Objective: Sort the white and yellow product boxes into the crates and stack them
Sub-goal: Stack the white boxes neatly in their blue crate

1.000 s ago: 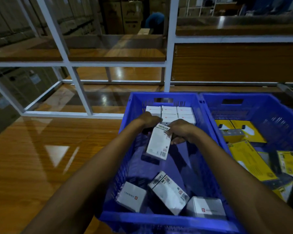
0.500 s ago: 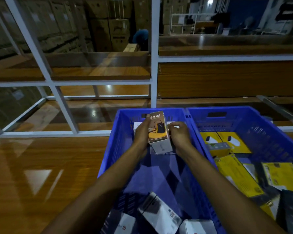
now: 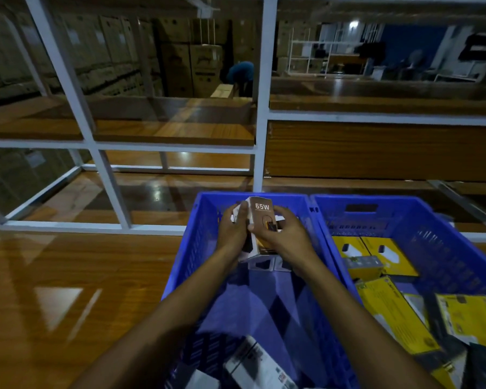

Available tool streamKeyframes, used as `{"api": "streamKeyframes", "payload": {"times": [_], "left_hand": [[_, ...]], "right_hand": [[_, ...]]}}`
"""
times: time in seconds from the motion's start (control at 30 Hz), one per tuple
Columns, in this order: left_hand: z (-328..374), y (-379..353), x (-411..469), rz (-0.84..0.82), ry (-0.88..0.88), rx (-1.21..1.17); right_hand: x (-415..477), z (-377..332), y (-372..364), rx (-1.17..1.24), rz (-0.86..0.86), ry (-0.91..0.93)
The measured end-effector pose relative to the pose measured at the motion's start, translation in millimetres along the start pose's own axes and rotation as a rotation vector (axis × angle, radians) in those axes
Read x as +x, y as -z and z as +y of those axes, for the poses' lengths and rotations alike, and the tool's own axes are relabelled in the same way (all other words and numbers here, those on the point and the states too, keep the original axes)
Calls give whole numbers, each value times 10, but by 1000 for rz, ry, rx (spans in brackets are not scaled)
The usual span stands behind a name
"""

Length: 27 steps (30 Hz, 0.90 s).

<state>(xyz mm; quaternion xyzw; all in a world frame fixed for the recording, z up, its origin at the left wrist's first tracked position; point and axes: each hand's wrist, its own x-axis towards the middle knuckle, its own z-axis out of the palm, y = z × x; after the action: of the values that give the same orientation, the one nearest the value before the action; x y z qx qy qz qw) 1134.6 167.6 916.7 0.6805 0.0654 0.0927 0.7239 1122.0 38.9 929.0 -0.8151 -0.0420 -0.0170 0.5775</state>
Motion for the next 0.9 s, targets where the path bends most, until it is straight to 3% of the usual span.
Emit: {"api": "streamKeyframes", "payload": {"times": [0.17,0.3,0.5,0.67,0.9], "left_hand": [[79,24,-22,30,171,-189],[68,32,-76,-65,86,-201],[62,83,-76,-95,-25,-138],[109,112,-103,-101,-8,-164],[146,170,-110,-230,-43,-140]], "right_hand": [[59,-2,95,284,-12,-98],[18,28,81,531,-50,-246],[41,75,73,676,-82,-266],[12,42,60,572,-73,-264],[37,69,152,191,-39,-60]]}}
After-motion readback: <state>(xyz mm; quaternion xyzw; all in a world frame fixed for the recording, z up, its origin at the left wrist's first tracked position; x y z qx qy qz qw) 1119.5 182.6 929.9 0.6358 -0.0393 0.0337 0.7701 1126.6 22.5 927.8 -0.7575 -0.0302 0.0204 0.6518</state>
